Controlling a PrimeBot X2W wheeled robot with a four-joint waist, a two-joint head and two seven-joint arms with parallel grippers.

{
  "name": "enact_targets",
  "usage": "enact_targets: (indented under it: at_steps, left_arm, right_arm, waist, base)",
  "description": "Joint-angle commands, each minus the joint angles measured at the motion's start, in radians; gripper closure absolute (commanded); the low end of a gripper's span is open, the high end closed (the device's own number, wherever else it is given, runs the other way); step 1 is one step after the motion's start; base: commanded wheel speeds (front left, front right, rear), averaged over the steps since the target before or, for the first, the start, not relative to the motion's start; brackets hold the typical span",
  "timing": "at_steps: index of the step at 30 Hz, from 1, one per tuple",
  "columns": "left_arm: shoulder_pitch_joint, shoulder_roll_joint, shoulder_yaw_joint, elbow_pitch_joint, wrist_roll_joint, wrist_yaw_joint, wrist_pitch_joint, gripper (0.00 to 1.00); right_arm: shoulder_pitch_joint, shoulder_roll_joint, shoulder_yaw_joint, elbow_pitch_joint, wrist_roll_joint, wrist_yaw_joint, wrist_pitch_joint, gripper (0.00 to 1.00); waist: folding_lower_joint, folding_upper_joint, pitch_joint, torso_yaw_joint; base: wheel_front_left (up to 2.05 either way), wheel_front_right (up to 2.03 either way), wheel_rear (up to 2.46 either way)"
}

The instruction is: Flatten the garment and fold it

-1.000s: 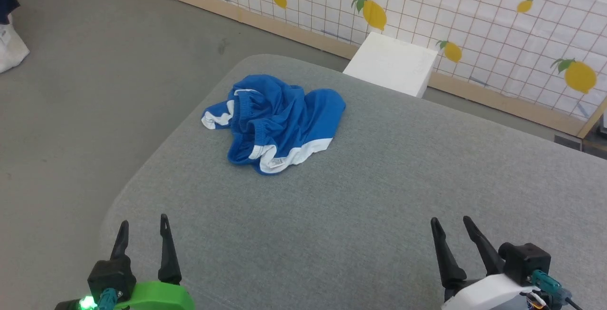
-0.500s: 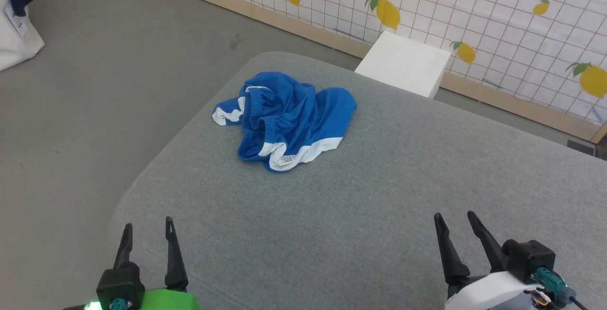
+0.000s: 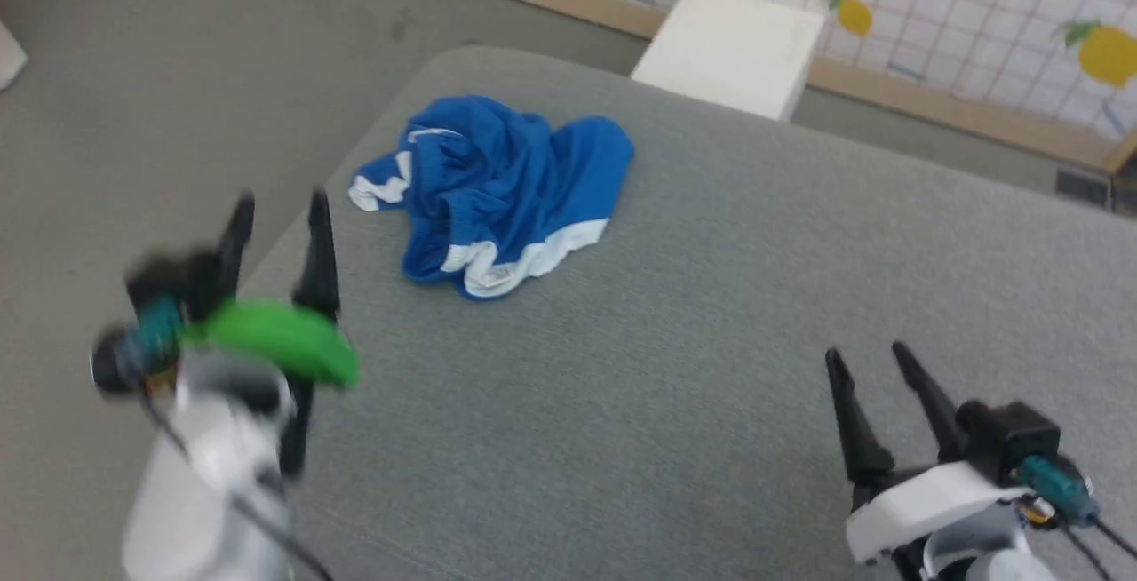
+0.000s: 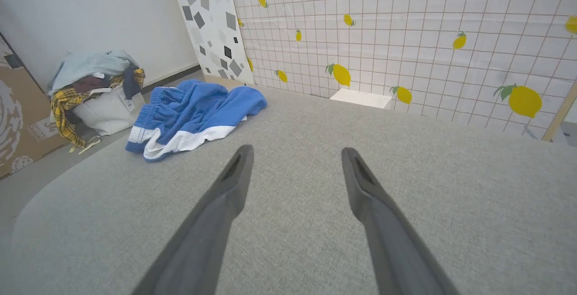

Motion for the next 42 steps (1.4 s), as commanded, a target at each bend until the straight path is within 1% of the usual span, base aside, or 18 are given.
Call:
enact_targets:
  at_steps: [1,4,5,6,7,8,10,13,19,20,21,25,27,30,32,34,37,42]
  left_arm:
    - [-0.088,0.019,0.004,0.072,-0.040,-0.027,0.054,0.00]
    - [-0.238,0.043,-0.005,0.235,-0.111,-0.060,0.211,0.00]
    - [-0.288,0.049,-0.012,0.297,-0.139,-0.068,0.284,0.00]
    - [-0.322,0.052,-0.015,0.345,-0.161,-0.072,0.341,0.00]
    - [-0.384,0.066,-0.020,0.441,-0.193,-0.075,0.467,0.00]
    - [-0.410,0.073,-0.024,0.488,-0.206,-0.077,0.531,0.00]
    - [-0.442,0.088,-0.032,0.551,-0.223,-0.079,0.623,0.00]
    - [-0.465,0.110,-0.043,0.611,-0.228,-0.081,0.687,0.00]
    - [-0.463,0.116,-0.054,0.680,-0.249,-0.085,0.689,0.00]
    - [-0.459,0.121,-0.061,0.682,-0.241,-0.086,0.659,0.64]
    - [-0.455,0.122,-0.064,0.684,-0.238,-0.086,0.632,1.00]
    - [-0.457,0.116,-0.084,0.676,-0.238,-0.089,0.514,1.00]
    - [-0.474,0.111,-0.104,0.650,-0.247,-0.089,0.460,1.00]
    - [-0.515,0.098,-0.148,0.574,-0.297,-0.090,0.398,1.00]
    - [-0.544,0.090,-0.185,0.511,-0.338,-0.090,0.364,1.00]
    - [-0.562,0.088,-0.221,0.457,-0.370,-0.090,0.349,1.00]
    - [-0.595,0.084,-0.282,0.366,-0.424,-0.090,0.331,1.00]
    - [-0.634,0.046,-0.368,0.241,-0.524,-0.090,0.364,1.00]
  right_arm:
    - [-0.028,-0.001,-0.011,-0.022,-0.021,-0.001,0.013,0.00]
    - [-0.048,-0.001,-0.030,-0.054,-0.048,-0.001,0.034,0.00]
    - [-0.052,-0.001,-0.037,-0.065,-0.054,-0.001,0.042,0.00]
    - [-0.052,-0.001,-0.043,-0.073,-0.057,-0.001,0.048,0.00]
    - [-0.047,-0.001,-0.054,-0.088,-0.067,-0.001,0.059,0.00]
    - [-0.042,-0.001,-0.058,-0.097,-0.070,-0.001,0.064,0.00]
    - [-0.036,-0.001,-0.065,-0.114,-0.074,-0.001,0.072,0.00]
    - [-0.033,-0.001,-0.073,-0.135,-0.073,-0.001,0.076,0.00]
    - [-0.034,-0.001,-0.067,-0.144,-0.063,-0.001,0.071,0.00]
    - [-0.037,-0.001,-0.062,-0.142,-0.061,-0.001,0.069,0.00]
    - [-0.038,-0.001,-0.060,-0.138,-0.060,-0.001,0.067,0.00]
    - [-0.038,-0.001,-0.049,-0.117,-0.047,-0.001,0.057,0.00]
    - [-0.039,-0.001,-0.038,-0.105,-0.039,-0.001,0.047,0.00]
    - [-0.036,-0.001,-0.027,-0.081,-0.018,-0.001,0.031,0.00]
    - [-0.033,-0.001,-0.013,-0.057,0.000,-0.001,0.016,0.00]
    - [-0.029,-0.001,-0.004,-0.039,0.014,-0.001,0.004,0.00]
    - [-0.025,-0.001,0.005,-0.010,0.036,-0.001,-0.018,0.00]
    - [-0.015,-0.001,0.006,0.031,0.063,-0.001,-0.043,0.00]
  waist:
    - [0.0000,0.0000,0.091,-0.082]
    - [0.0000,0.0000,0.142,-0.128]
    - [0.0000,0.0000,0.159,-0.144]
    - [0.0000,0.0000,0.170,-0.154]
    - [0.0000,0.0000,0.192,-0.180]
    - [0.0000,0.0000,0.201,-0.194]
    - [0.0000,0.0000,0.221,-0.216]
    - [0.0000,0.0000,0.244,-0.238]
    - [0.0000,0.0000,0.260,-0.248]
    - [0.0000,0.0000,0.258,-0.247]
    - [0.0000,0.0000,0.253,-0.246]
    - [0.0000,0.0000,0.218,-0.236]
    - [0.0000,0.0000,0.191,-0.235]
    - [0.0000,0.0000,0.146,-0.241]
    - [0.0000,0.0000,0.106,-0.257]
    - [0.0000,0.0000,0.078,-0.275]
    - [0.0000,0.0000,0.035,-0.321]
    - [0.0000,0.0000,-0.005,-0.391]
  base:
    - [0.00,0.00,0.00]
    - [0.00,0.00,0.00]
    - [0.00,0.00,0.00]
    - [0.00,0.00,0.00]
    - [0.00,0.00,0.00]
    - [0.00,0.00,0.00]
    - [0.00,0.00,0.00]
    - [0.00,0.00,0.00]
    - [0.00,0.00,0.00]
    - [0.00,0.00,0.00]
    - [0.00,0.00,0.00]
    - [0.00,0.00,0.00]
    - [0.00,0.00,0.00]
    - [0.00,0.00,0.00]
    - [0.00,0.00,0.00]
    - [0.00,0.00,0.00]
    - [0.00,0.00,0.00]
    - [0.00,0.00,0.00]
